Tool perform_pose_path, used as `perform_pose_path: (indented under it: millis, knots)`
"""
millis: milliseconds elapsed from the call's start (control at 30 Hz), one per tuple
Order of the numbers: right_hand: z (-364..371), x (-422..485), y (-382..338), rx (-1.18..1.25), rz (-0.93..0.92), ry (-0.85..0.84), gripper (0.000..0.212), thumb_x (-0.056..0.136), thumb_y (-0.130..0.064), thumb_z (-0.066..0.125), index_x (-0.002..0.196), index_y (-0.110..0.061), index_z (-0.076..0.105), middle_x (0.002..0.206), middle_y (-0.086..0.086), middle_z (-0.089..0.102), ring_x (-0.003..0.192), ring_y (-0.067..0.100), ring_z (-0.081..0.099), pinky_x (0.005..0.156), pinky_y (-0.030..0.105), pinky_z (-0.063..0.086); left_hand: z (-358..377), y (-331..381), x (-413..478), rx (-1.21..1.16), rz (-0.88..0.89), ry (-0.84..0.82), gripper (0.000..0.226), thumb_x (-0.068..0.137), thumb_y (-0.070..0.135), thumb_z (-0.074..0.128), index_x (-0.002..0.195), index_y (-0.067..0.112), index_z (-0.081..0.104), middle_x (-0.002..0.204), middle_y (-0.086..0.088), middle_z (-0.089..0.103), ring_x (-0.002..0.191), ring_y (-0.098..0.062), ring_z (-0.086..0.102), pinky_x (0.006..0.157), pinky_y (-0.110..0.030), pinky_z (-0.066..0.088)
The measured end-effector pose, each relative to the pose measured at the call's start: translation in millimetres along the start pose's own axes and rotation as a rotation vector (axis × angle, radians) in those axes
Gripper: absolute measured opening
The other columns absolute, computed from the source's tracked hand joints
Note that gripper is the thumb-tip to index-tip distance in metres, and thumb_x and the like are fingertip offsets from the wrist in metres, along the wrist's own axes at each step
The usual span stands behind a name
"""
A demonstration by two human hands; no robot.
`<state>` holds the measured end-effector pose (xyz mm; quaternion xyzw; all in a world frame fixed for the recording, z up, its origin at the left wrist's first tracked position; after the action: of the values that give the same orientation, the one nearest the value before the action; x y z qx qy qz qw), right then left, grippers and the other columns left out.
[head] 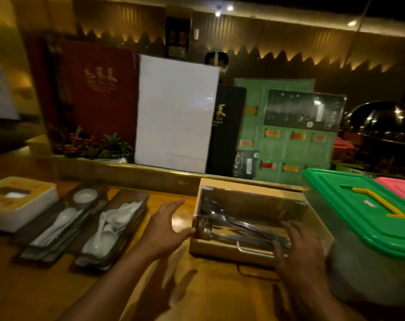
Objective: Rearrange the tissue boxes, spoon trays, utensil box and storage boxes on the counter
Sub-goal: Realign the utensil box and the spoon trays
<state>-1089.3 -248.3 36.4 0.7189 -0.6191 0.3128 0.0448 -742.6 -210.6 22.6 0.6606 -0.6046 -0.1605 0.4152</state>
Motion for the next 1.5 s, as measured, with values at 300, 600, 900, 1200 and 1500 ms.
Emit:
perform_pose_path:
  millis: [300, 600, 900, 1200, 1500]
  knots:
    - [31.2, -39.2, -181.7, 0.388, -0.399, -0.112, 0.047, 0.084, -0.024, 0.074, 0.129, -0.016, 0.063, 0.131, 0.003, 0.058, 0.121, 0.018, 0.05, 0.1, 0.042, 0.05, -124.8, -66.8, -73.8, 0.195, -0.196, 0.196, 0.064, 0.08, 0.034, 0.079, 0.139, 0.032, 0.053, 0.141, 0.003, 0.053, 0.121, -0.012, 0.05, 0.096, -0.029, 0.043]
    - [109.5, -104.6, -306.3, 0.286, -0.484, -0.538, 0.076, 0.091, -0.052, 0.062, 0.155, -0.038, 0.022, 0.153, -0.006, 0.035, 0.134, 0.018, 0.041, 0.104, 0.034, 0.045, -158.8, -133.1, -86.2, 0.237, -0.285, 0.096, 0.057, 0.091, 0.031, 0.068, 0.143, 0.029, 0.048, 0.146, 0.003, 0.049, 0.13, -0.017, 0.05, 0.103, -0.041, 0.048]
    - [166.2, -132.3, -367.7, 0.226, -0.166, -0.481, 0.077, 0.08, -0.065, 0.067, 0.144, -0.041, 0.034, 0.152, -0.002, 0.027, 0.13, 0.02, 0.046, 0.095, 0.034, 0.052, -160.3, -194.6, -55.8, -0.037, -0.302, -0.059, 0.06, 0.095, 0.032, 0.064, 0.15, 0.025, 0.04, 0.147, -0.001, 0.052, 0.13, -0.021, 0.054, 0.086, -0.028, 0.053]
    - [159.8, -133.6, -344.7, 0.117, 0.011, -0.355, 0.058, 0.082, -0.05, 0.067, 0.134, -0.038, 0.043, 0.149, -0.004, 0.036, 0.127, 0.02, 0.047, 0.09, 0.036, 0.052, -110.6, -201.5, -45.4, -0.223, -0.284, -0.244, 0.078, 0.08, 0.02, 0.082, 0.149, 0.024, 0.044, 0.138, 0.0, 0.062, 0.12, -0.019, 0.063, 0.095, -0.041, 0.056]
    - [135.4, -122.6, -307.7, -0.251, -0.168, -0.198, 0.04, 0.081, -0.026, 0.049, 0.117, -0.019, 0.064, 0.129, 0.008, 0.065, 0.124, 0.03, 0.055, 0.103, 0.048, 0.047, -58.6, -159.2, -30.4, -0.293, -0.199, -0.335, 0.086, 0.077, 0.022, 0.085, 0.15, 0.027, 0.042, 0.143, 0.003, 0.058, 0.118, -0.018, 0.063, 0.094, -0.04, 0.057]
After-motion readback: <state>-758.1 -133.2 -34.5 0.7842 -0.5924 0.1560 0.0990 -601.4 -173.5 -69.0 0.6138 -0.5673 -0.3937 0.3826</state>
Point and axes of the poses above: each hand's wrist, its own x-axis towards the middle knuckle, its own z-axis out of the palm, y = z × x, the point moved 9 cm from there along x, towards the middle knuckle
